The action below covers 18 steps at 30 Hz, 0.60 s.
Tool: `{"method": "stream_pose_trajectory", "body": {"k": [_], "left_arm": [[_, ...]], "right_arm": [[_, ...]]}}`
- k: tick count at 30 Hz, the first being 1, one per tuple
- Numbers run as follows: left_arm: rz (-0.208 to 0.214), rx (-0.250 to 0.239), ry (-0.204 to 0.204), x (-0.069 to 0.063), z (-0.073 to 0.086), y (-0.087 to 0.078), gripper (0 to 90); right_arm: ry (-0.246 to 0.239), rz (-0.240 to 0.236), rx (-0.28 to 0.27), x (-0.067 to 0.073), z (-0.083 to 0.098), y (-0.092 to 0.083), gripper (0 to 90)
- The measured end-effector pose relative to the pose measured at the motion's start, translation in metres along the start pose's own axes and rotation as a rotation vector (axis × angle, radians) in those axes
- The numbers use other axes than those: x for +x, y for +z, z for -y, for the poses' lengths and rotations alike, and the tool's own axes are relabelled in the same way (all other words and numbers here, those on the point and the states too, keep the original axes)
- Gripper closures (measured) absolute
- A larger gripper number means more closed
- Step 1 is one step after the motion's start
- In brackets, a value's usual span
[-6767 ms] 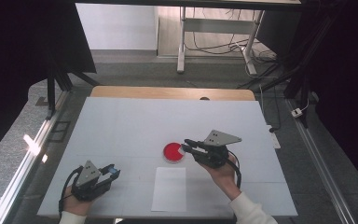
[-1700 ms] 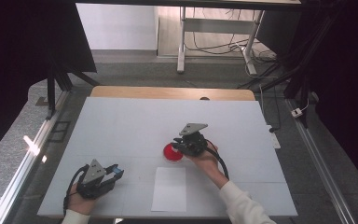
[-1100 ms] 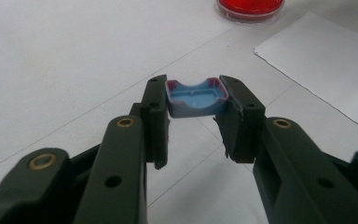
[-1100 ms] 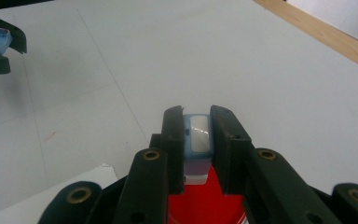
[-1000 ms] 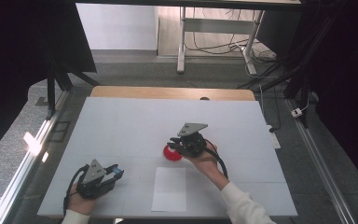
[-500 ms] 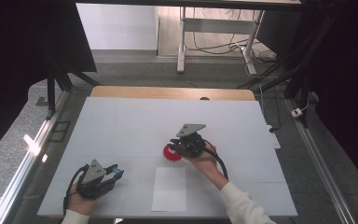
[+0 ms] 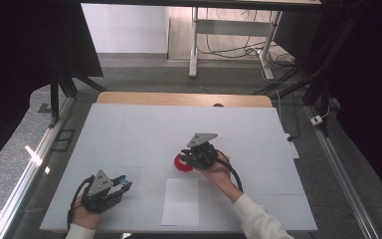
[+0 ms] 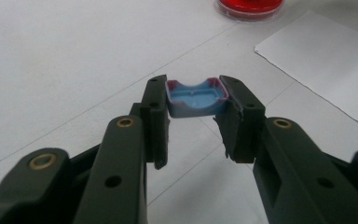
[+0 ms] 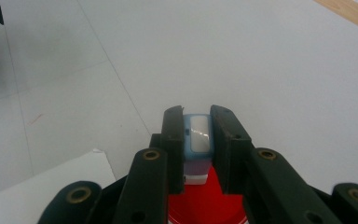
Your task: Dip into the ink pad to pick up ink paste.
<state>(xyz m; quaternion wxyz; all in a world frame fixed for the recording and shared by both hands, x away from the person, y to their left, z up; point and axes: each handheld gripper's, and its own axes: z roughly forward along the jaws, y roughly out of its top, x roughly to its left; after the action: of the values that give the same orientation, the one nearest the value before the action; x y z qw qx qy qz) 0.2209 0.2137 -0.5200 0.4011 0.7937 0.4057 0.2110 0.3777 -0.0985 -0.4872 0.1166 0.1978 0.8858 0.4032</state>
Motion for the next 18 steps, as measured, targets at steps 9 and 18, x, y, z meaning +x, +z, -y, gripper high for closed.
{"method": "stream_pose_trajectory", "body": {"k": [9,18], "left_arm": [[0.000,0.001,0.001,0.0000,0.0001,0.0000,64.6],[0.001,0.003,0.001,-0.0003,0.0002,0.0001,64.6]], "right_arm": [[-0.005,0.003,0.006,0.0003,0.0015,0.0029,75.0],[-0.014,0.008,0.013,0.0010,0.0016,0.0034,75.1]]}}
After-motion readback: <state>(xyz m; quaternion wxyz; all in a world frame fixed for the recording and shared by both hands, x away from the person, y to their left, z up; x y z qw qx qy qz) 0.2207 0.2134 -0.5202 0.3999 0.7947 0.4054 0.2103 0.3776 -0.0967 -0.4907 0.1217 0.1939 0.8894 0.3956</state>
